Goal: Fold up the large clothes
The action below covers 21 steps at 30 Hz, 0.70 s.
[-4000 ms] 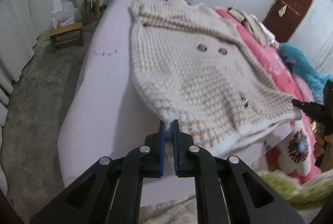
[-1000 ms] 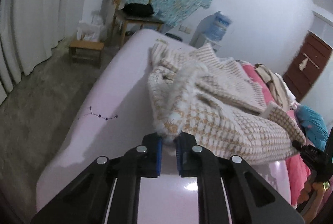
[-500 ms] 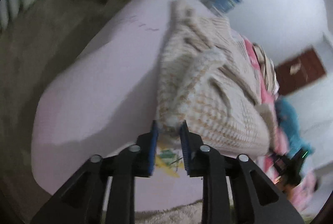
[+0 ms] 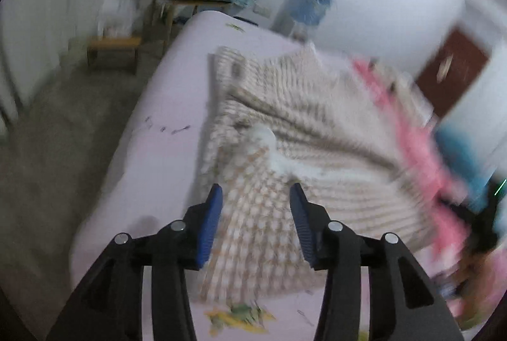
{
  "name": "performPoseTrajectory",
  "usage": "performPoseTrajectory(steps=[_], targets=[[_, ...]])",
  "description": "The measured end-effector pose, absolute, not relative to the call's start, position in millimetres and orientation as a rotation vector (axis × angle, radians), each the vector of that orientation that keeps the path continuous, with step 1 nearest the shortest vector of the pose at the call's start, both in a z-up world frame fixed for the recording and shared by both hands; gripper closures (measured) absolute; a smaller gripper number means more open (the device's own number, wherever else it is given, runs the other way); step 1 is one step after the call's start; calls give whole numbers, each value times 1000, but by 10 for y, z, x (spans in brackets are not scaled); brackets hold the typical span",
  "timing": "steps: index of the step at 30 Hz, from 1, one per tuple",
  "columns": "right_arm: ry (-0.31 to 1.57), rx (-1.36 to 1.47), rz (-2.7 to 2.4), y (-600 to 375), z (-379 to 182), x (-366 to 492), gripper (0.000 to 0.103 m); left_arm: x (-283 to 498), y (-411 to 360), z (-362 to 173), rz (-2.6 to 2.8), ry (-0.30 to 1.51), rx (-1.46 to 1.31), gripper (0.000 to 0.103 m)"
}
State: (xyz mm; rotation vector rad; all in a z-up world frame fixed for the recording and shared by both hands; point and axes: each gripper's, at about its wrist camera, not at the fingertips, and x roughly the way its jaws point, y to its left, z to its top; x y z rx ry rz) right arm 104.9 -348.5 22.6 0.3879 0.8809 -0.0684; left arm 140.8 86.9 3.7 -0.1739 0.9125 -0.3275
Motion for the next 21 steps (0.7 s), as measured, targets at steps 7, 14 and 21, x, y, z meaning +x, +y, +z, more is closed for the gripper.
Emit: performPoseTrajectory(steps=[7,14,21], targets=[[968,334,-90,-3572,-122,1579,81,1868,575,-293,-208,927,35,60],[898,609,-112,-4119,-199,1429,79,2042,1331,-509,-221,979,-432,60],[822,572,-32,-3930,234,1029,40,1733,1192,-38,-279,828,-327,53]])
